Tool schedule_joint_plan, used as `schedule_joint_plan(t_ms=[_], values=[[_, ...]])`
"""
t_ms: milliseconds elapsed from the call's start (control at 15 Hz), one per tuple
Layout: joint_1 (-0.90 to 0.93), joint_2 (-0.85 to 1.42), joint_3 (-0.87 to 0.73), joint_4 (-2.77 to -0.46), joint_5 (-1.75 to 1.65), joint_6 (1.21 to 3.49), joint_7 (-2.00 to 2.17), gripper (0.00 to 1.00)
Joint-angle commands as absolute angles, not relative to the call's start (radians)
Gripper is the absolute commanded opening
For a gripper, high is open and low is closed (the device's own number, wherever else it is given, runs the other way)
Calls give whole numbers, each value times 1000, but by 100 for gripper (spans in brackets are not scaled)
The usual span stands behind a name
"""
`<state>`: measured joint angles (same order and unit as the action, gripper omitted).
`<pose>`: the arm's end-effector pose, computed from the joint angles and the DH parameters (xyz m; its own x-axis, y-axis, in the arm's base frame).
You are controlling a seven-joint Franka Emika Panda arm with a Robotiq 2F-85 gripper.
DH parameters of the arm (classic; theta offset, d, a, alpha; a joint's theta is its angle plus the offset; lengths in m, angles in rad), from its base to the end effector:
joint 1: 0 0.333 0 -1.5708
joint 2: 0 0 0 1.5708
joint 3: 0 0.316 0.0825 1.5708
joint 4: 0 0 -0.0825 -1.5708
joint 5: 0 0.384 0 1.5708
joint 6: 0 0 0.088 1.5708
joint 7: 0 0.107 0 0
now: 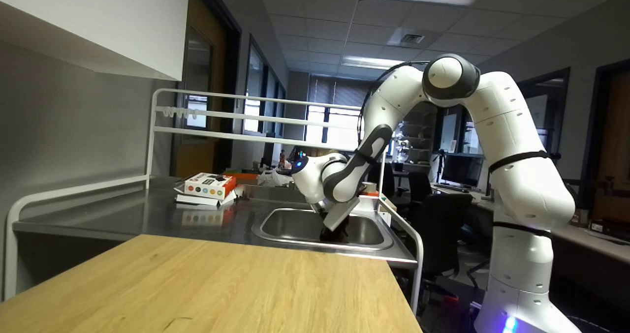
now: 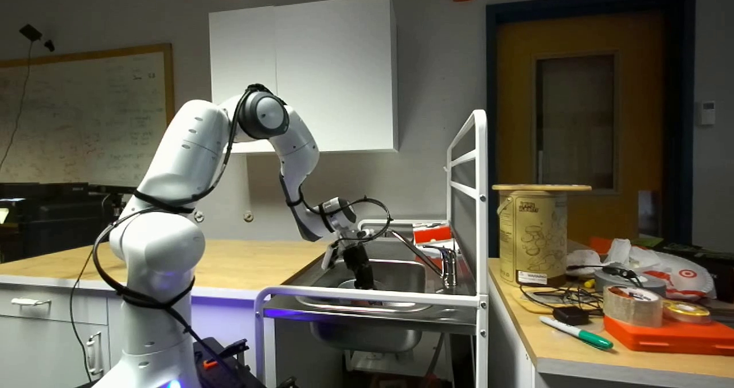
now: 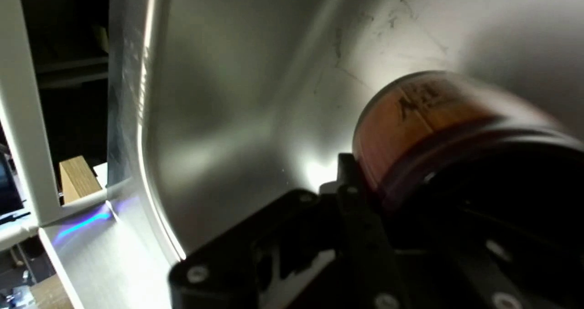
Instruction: Put the mug at the edge of the sink
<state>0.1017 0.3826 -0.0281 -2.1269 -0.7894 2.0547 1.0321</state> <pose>0.5343 0.0009 0.2094 0.9258 -0.3652 0.0977 -0.3328 -0.6649 0.6687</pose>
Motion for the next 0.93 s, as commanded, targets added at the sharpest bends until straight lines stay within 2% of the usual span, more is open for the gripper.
schedule_joint_plan(t_ms=[0, 467, 867], values=[[101, 214, -9, -2250, -704, 2014, 992, 9], [90, 14, 9, -2346, -590, 2042, 878, 9], [89, -52, 34, -2334, -551, 2122, 770, 9]])
